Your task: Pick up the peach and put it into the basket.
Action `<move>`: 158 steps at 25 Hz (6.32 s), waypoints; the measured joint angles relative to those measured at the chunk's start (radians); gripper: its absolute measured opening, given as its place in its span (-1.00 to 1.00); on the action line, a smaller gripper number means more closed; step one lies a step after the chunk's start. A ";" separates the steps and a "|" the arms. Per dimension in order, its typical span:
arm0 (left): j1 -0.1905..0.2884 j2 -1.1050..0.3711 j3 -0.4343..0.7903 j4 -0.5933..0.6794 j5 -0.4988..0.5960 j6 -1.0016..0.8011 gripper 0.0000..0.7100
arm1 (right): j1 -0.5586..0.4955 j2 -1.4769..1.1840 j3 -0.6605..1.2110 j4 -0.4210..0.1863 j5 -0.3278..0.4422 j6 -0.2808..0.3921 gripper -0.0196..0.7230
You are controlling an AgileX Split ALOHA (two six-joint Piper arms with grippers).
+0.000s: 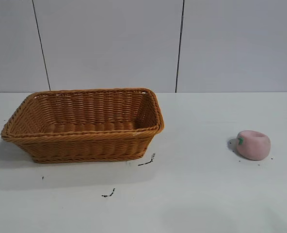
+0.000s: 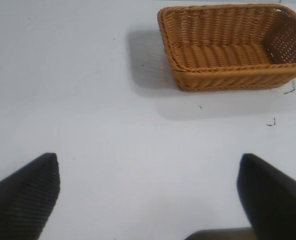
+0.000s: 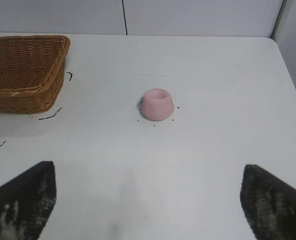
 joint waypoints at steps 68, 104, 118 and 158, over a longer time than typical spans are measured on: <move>0.000 0.000 0.000 0.000 0.000 0.000 0.95 | 0.000 2.088 -0.835 0.015 -0.291 -0.001 -0.92; 0.000 0.000 0.000 0.000 0.000 0.000 0.95 | 0.528 2.065 -1.457 0.025 -0.035 0.000 -0.92; 0.000 0.000 0.000 0.000 0.000 0.000 0.95 | 0.617 2.367 -1.457 0.018 -0.297 -0.004 -0.91; 0.000 0.000 0.000 0.000 0.000 0.000 0.95 | 0.050 2.355 -1.924 -0.020 0.185 0.018 0.92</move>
